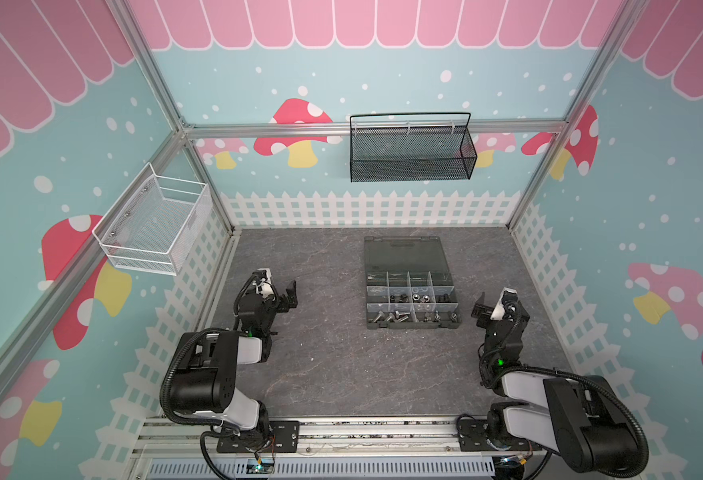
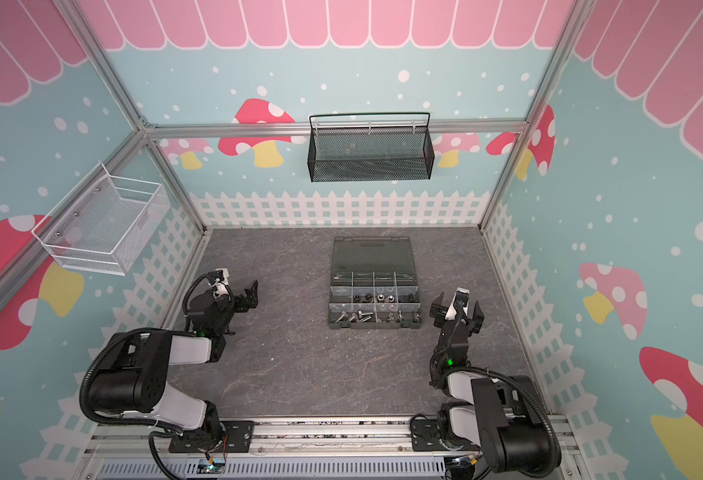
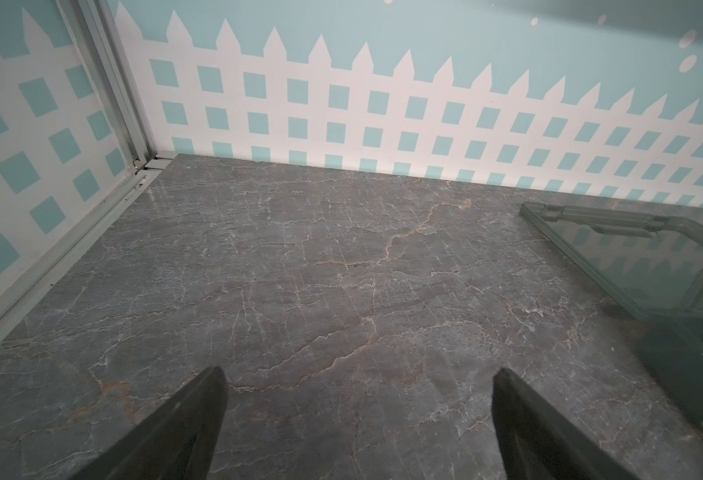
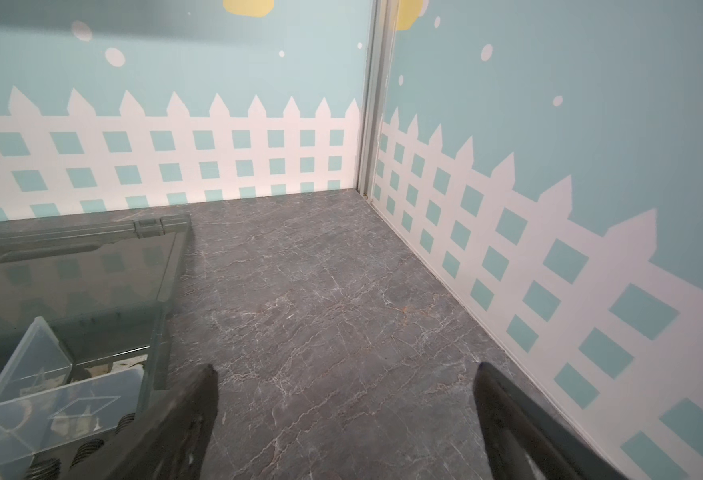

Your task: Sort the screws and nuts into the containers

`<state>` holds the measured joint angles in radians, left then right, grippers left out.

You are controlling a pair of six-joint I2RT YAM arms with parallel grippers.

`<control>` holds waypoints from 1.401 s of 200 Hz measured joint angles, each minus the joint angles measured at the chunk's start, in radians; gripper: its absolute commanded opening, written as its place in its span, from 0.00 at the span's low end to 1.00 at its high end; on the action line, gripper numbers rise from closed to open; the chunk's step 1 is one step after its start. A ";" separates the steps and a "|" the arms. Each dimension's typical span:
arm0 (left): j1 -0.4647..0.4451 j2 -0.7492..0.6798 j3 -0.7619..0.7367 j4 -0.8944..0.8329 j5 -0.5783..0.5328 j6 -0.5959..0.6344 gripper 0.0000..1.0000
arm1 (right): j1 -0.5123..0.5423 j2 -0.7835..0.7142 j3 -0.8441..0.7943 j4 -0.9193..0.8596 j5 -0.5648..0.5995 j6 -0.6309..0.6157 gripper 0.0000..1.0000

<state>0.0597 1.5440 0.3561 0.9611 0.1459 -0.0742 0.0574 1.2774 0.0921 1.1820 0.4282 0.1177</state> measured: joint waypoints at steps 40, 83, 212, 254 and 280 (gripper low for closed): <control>0.000 0.000 0.000 -0.001 0.008 0.000 1.00 | -0.007 0.176 0.008 0.117 -0.097 -0.048 0.97; 0.000 0.000 0.000 -0.001 0.008 0.000 1.00 | -0.043 0.229 0.047 0.149 -0.162 -0.050 0.97; 0.000 0.000 0.000 -0.001 0.008 0.000 1.00 | -0.095 0.237 0.113 0.080 -0.470 -0.103 0.97; 0.000 0.000 0.000 -0.001 0.008 0.000 1.00 | -0.095 0.237 0.113 0.076 -0.470 -0.102 0.97; 0.000 0.000 0.000 -0.001 0.008 0.000 1.00 | -0.095 0.237 0.113 0.075 -0.470 -0.102 0.97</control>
<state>0.0597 1.5440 0.3561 0.9604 0.1543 -0.0742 -0.0376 1.5146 0.2054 1.2568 -0.0422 0.0154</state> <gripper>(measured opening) 0.991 0.973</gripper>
